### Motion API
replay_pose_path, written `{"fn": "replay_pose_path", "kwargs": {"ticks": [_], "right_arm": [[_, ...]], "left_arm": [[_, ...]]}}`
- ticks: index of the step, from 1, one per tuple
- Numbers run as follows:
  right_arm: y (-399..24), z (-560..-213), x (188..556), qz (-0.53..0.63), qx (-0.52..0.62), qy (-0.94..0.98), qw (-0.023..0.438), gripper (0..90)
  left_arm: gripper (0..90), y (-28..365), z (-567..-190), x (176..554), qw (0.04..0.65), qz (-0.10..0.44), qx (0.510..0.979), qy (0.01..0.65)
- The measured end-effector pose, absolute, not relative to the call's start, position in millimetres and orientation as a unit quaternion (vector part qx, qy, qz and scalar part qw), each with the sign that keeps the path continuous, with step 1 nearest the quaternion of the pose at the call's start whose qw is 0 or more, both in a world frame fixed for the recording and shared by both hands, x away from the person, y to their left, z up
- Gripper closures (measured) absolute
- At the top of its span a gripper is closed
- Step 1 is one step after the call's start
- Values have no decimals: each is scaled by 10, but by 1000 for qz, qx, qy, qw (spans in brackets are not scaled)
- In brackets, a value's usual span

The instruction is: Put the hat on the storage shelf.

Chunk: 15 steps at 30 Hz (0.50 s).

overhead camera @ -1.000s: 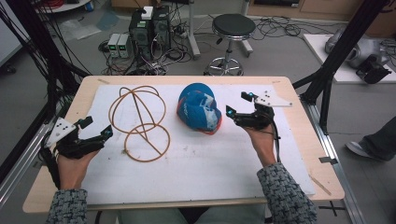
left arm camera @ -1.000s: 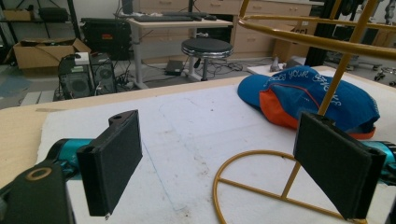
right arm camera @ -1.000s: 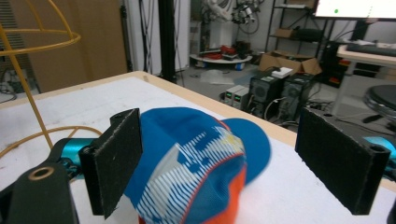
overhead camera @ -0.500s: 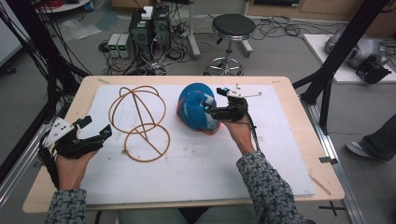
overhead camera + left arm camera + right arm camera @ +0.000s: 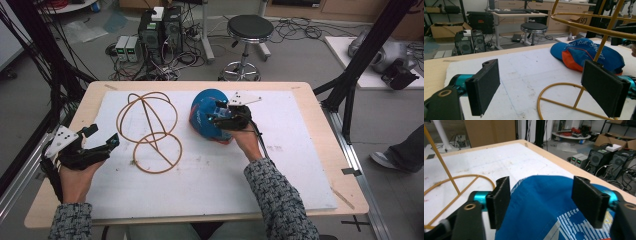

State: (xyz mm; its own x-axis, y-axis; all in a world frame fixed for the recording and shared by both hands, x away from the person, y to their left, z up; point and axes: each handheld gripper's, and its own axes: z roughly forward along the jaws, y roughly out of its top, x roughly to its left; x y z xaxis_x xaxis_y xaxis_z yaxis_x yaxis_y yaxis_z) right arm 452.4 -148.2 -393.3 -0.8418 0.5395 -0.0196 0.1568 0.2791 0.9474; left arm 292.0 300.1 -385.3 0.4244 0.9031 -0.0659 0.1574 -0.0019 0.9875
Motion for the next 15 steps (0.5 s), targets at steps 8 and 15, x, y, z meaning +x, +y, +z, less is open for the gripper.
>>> {"fn": "replay_pose_path", "kwargs": {"ticks": [8, 15], "right_arm": [[-1444, -4020, 4636, 550, 222, 792, 147, 423], [-1374, -4045, 4644, 530, 200, 811, 149, 648]], "left_arm": [[157, 3001, -3860, 2925, 565, 328, 627, 424], [157, 3016, -3862, 2922, 566, 328, 625, 426]]}}
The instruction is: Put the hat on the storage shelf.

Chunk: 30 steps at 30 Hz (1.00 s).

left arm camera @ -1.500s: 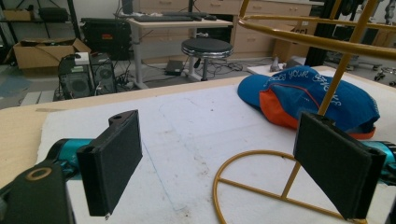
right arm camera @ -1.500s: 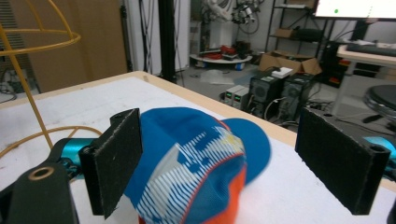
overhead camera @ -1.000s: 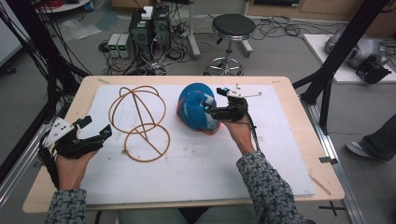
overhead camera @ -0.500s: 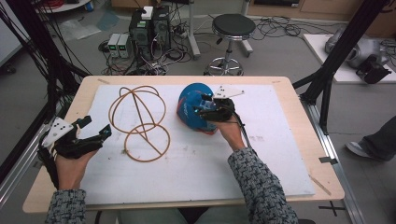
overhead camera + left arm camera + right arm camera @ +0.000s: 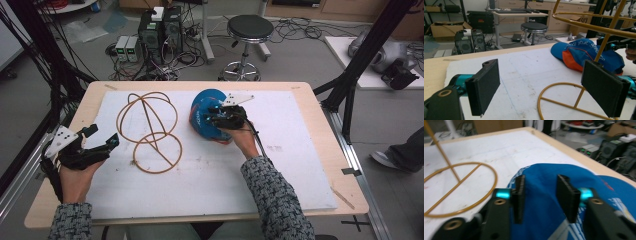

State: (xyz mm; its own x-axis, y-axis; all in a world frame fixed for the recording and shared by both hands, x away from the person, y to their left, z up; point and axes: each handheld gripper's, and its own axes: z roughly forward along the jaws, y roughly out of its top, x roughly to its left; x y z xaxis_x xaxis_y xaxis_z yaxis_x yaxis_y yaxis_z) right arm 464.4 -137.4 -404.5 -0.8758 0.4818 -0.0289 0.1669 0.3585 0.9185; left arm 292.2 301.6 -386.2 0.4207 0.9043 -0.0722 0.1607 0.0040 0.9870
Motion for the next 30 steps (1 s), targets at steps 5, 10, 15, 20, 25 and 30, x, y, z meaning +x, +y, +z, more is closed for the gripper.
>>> {"fn": "replay_pose_path", "kwargs": {"ticks": [5, 10, 15, 20, 25, 30], "right_arm": [[-1322, -4048, 4620, 511, 188, 825, 153, 771], [-1324, -4003, 4602, 515, 181, 822, 165, 890], [-1360, -3952, 4590, 524, 191, 814, 163, 894], [-1446, -3862, 4594, 555, 219, 788, 154, 898], [-1484, -3715, 4591, 583, 232, 762, 160, 900], [-1523, -3556, 4602, 610, 249, 735, 159, 900]], "left_arm": [[157, 3005, -3858, 2923, 566, 328, 626, 424], [157, 3029, -3866, 2923, 565, 328, 624, 428], [157, 3041, -3855, 2917, 566, 330, 623, 428], [157, 3042, -3856, 2917, 566, 330, 621, 429], [157, 3046, -3858, 2917, 564, 331, 622, 431], [157, 3056, -3858, 2912, 565, 332, 620, 431]]}}
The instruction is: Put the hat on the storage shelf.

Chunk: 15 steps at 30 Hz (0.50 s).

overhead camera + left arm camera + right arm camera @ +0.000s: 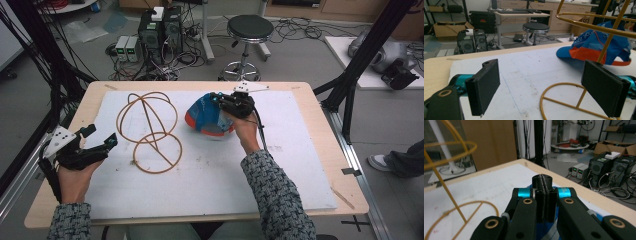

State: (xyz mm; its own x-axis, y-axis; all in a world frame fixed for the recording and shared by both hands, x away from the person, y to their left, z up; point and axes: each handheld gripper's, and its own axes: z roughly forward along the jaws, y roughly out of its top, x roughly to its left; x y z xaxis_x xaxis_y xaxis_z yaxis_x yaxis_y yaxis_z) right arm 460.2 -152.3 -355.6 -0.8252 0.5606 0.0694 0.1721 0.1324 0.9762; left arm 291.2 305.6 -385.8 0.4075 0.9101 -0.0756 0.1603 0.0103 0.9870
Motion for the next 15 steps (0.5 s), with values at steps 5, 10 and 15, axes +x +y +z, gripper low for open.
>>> {"fn": "replay_pose_path", "kwargs": {"ticks": [5, 10, 15], "right_arm": [[-1554, -3431, 4592, 616, 251, 728, 169, 900], [-1618, -3344, 4590, 640, 255, 705, 168, 900], [-1657, -3312, 4582, 646, 264, 696, 171, 900]], "left_arm": [[157, 3059, -3843, 2902, 566, 333, 619, 430], [157, 3083, -3842, 2898, 566, 335, 617, 433], [157, 3095, -3830, 2891, 567, 336, 616, 432]]}}
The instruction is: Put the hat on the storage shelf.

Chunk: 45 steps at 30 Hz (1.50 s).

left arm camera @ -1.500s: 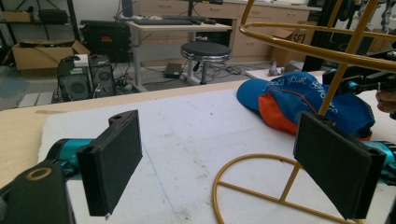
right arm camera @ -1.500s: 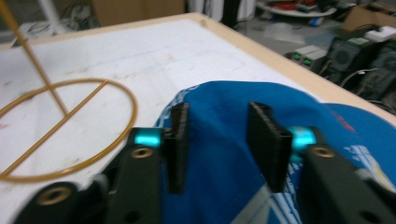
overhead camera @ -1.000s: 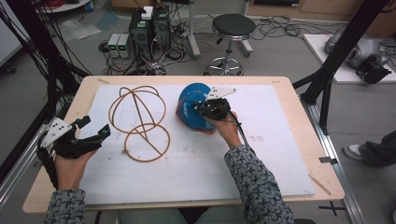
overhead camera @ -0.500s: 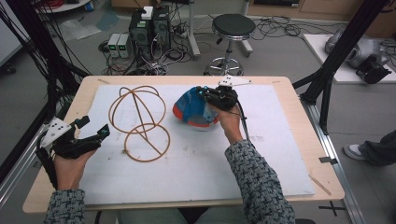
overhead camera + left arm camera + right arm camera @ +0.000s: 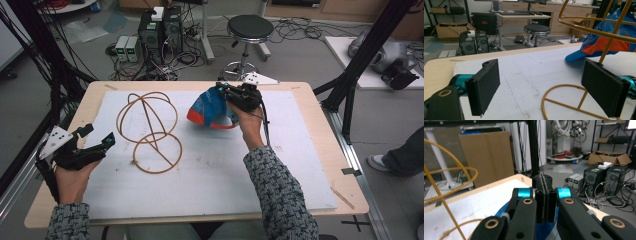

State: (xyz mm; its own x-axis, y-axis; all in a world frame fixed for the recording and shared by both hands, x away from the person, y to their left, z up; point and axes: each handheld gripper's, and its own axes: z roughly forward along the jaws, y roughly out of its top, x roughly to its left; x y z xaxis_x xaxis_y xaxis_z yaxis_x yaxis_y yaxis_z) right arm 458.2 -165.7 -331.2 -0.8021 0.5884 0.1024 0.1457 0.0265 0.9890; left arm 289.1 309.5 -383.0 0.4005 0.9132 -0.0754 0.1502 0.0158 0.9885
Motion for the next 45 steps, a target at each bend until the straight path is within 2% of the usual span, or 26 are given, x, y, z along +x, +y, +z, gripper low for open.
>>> {"fn": "replay_pose_path", "kwargs": {"ticks": [10, 28, 35, 45], "right_arm": [[-1597, -2966, 4639, 652, 274, 679, 197, 900], [-1427, -2419, 4579, 687, 254, 652, 193, 900], [-1243, -2176, 4482, 696, 237, 649, 195, 900], [-1053, -2021, 4385, 703, 223, 648, 193, 900]], "left_arm": [[157, 3115, -3809, 2877, 570, 339, 611, 432], [157, 3217, -3772, 2836, 572, 347, 600, 438], [157, 3310, -3741, 2793, 573, 356, 589, 444], [157, 3359, -3707, 2761, 577, 362, 582, 445]]}}
